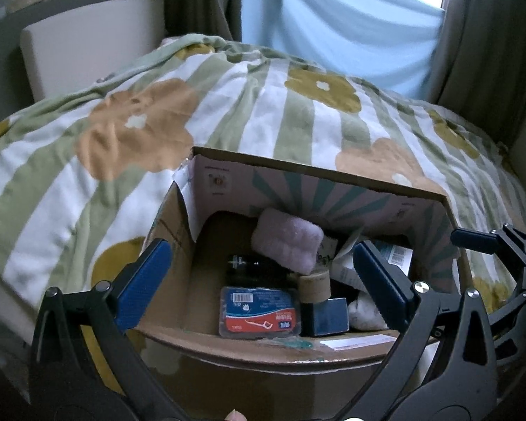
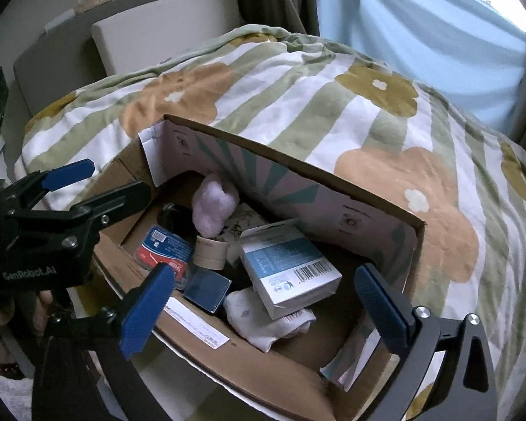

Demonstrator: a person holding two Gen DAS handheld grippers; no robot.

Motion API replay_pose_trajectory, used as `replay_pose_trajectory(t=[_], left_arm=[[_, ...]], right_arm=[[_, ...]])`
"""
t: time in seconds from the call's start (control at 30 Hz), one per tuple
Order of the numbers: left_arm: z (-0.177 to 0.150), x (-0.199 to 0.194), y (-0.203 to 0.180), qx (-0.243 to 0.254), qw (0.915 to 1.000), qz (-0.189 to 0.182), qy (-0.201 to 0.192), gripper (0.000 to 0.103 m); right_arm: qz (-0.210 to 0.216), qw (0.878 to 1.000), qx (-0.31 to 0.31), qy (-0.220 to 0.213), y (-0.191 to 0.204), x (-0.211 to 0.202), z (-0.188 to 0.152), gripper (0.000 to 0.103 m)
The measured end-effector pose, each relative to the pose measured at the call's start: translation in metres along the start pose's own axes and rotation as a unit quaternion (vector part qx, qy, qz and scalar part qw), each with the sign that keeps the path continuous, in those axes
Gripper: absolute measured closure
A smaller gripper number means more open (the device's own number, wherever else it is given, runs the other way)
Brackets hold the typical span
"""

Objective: Organize objects
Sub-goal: 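Withdraw both open tools from the box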

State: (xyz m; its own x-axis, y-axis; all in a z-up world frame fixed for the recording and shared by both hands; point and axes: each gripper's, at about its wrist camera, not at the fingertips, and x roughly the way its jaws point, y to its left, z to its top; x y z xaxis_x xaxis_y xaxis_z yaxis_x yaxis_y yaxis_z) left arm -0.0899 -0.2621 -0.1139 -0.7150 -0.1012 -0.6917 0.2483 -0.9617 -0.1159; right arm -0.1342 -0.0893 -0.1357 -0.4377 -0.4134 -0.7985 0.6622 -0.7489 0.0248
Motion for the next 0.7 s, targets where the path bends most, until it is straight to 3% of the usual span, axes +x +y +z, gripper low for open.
replay_pose_trajectory(t=[0.4, 0.7], left_arm=[[0.006, -0.023, -0.007, -0.004, 0.9999, 0.001, -0.011, 0.000], [0.018, -0.056, -0.036, 0.006, 0.9994, -0.020, -0.029, 0.000]], right_arm=[[-0.006, 1.000, 0.005, -0.013, -0.002, -0.016, -0.001, 0.001], [-0.013, 0.998, 0.053, -0.037, -0.018, -0.062, -0.003, 0.001]])
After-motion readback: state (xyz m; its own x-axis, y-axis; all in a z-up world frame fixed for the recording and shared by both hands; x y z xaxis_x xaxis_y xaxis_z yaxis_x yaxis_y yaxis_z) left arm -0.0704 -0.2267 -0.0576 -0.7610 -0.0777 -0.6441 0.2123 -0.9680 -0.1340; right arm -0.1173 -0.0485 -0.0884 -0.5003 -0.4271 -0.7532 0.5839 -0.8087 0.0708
